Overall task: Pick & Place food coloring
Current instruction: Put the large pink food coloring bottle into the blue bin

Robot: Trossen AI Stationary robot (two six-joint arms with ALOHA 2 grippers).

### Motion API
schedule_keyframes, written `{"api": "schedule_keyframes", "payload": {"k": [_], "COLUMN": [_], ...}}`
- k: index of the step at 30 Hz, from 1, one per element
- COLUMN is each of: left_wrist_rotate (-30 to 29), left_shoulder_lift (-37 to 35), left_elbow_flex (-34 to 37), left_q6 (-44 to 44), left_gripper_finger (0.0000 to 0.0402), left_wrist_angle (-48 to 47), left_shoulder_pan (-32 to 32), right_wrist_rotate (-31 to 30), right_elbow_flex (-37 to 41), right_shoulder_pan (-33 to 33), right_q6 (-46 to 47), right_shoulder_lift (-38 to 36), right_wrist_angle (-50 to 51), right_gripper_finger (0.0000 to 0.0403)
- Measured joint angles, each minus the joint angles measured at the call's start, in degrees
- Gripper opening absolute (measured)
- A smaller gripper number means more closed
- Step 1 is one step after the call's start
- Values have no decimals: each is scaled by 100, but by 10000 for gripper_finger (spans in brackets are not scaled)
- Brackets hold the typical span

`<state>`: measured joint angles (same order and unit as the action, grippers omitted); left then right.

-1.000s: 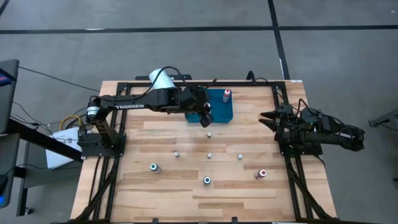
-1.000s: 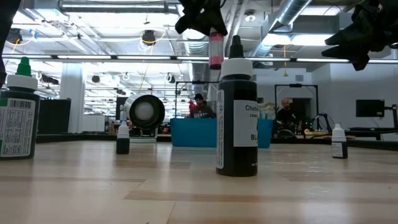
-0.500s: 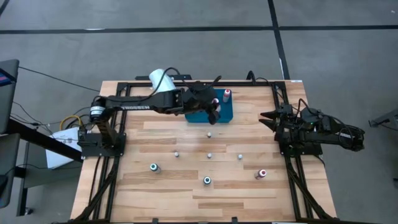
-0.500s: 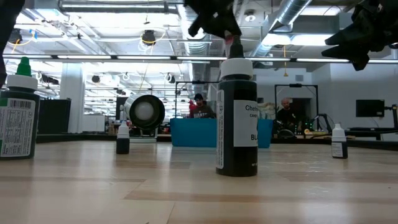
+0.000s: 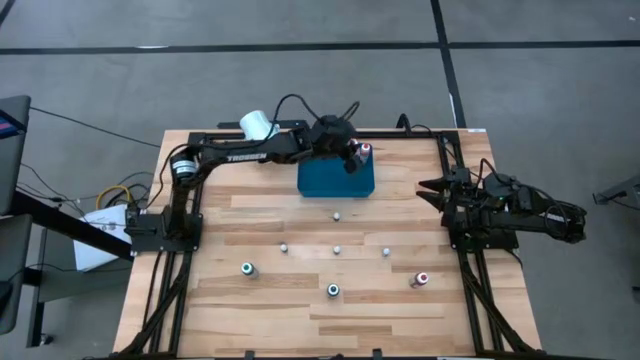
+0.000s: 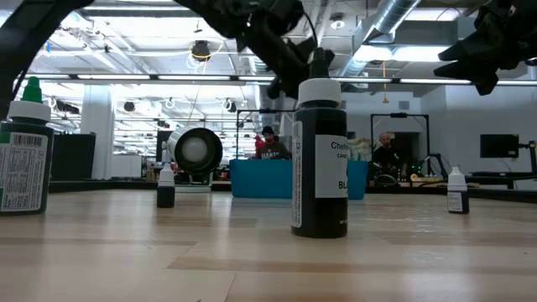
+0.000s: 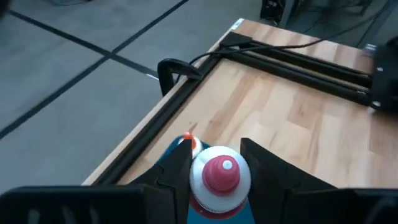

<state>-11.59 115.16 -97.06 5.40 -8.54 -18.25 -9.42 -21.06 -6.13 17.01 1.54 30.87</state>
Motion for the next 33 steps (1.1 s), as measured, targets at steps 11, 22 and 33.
{"api": "schedule_keyframes", "payload": {"k": [11, 22, 33], "left_wrist_rotate": [429, 340, 369], "left_shoulder_lift": [423, 484, 795], "left_elbow_flex": [0, -2, -4], "left_q6": [102, -100, -149], "left_gripper_finger": [106, 106, 106], "left_wrist_angle": [609, 308, 165], "left_shoulder_pan": [-332, -363, -351], "right_wrist_rotate": [-10, -128, -126], "right_elbow_flex": [0, 0, 0], "right_shoulder_pan": [0, 0, 0], "right_q6": [0, 0, 39], "right_shoulder_lift": [0, 0, 1], "right_wrist_angle": [6, 22, 21], "right_gripper_finger": [158, 158, 157]}}
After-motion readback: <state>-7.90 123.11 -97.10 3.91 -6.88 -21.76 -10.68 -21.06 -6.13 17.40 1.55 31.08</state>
